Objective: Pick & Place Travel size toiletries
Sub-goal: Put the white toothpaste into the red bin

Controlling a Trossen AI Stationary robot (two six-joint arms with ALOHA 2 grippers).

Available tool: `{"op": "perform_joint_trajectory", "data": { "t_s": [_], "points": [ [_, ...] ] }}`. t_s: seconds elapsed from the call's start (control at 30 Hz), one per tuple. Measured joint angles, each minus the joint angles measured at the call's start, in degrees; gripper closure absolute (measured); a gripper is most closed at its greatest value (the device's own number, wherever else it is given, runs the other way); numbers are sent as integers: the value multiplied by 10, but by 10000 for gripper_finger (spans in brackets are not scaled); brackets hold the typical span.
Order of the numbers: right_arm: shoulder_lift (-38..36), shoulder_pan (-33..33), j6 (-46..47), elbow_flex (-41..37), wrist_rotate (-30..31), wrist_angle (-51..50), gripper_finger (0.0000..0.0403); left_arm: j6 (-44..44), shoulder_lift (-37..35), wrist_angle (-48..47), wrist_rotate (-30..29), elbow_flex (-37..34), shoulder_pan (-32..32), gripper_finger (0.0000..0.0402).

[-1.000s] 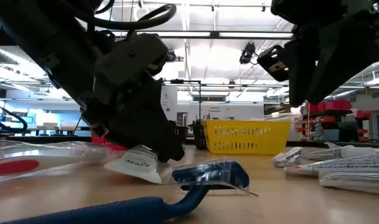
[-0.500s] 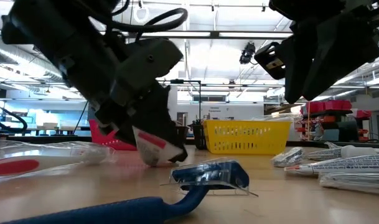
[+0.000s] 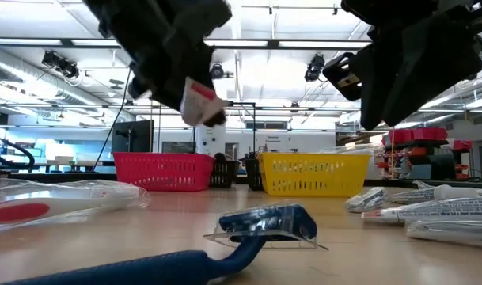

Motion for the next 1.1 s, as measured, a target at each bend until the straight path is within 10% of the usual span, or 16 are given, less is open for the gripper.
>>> {"op": "perform_joint_trajectory", "data": {
  "t_s": [0.37,0.67,0.93,1.1],
  "points": [
    [0,0,-15,0,5,8,304,-87,-73,-201,-113,0,126,308],
    [0,0,-45,0,8,14,304,-150,-46,-231,-76,-1,230,311],
    [0,-2,-62,1,191,65,304,-164,-11,-277,2,-3,264,294],
    [0,-5,-97,1,186,87,304,-166,-13,-288,8,-7,264,285]
  ]
}}
